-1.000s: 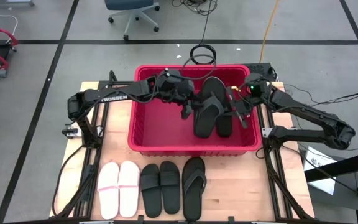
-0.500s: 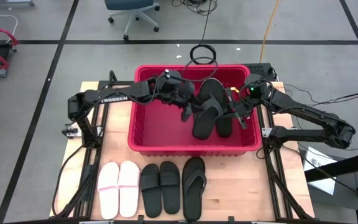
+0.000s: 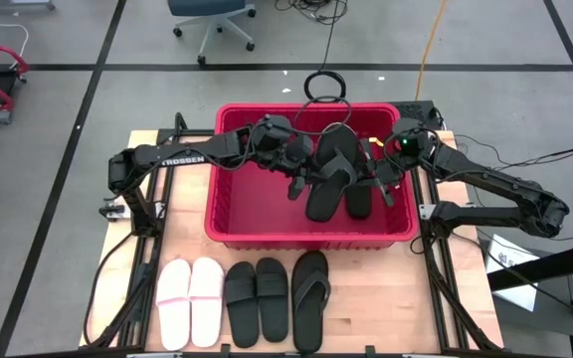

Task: Pick and place slides into bin
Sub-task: Put the black slipper into the red bin

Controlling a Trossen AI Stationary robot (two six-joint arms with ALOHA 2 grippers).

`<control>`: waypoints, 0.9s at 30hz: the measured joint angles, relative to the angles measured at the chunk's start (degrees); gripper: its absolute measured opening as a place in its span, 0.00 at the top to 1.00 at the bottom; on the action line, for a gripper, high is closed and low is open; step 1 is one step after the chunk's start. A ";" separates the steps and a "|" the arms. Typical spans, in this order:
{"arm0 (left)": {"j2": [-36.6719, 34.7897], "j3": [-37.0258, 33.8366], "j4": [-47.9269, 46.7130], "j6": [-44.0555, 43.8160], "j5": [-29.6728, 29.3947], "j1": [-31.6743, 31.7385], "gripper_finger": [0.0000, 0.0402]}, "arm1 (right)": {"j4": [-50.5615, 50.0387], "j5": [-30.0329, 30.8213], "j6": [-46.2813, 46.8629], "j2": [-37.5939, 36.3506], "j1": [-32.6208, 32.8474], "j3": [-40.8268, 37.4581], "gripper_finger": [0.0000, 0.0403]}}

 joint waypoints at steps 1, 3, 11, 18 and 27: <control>0.00 0.00 0.06 0.64 0.00 0.00 0.79 | 0.49 0.02 0.13 0.00 0.00 0.00 1.00; 0.00 0.00 0.05 1.90 0.01 -0.02 0.87 | 0.69 0.04 0.04 -0.02 0.00 0.00 1.00; 0.00 0.00 -0.19 3.84 0.19 -0.04 0.98 | 0.58 0.13 0.26 -0.02 0.00 -0.01 1.00; 0.00 0.00 -0.63 5.93 0.20 -0.02 0.99 | 0.55 0.18 0.18 -0.02 0.00 -0.02 0.97; 0.00 0.00 -1.83 5.82 0.22 -0.02 0.99 | 0.78 0.39 0.07 -0.02 0.00 -0.02 0.90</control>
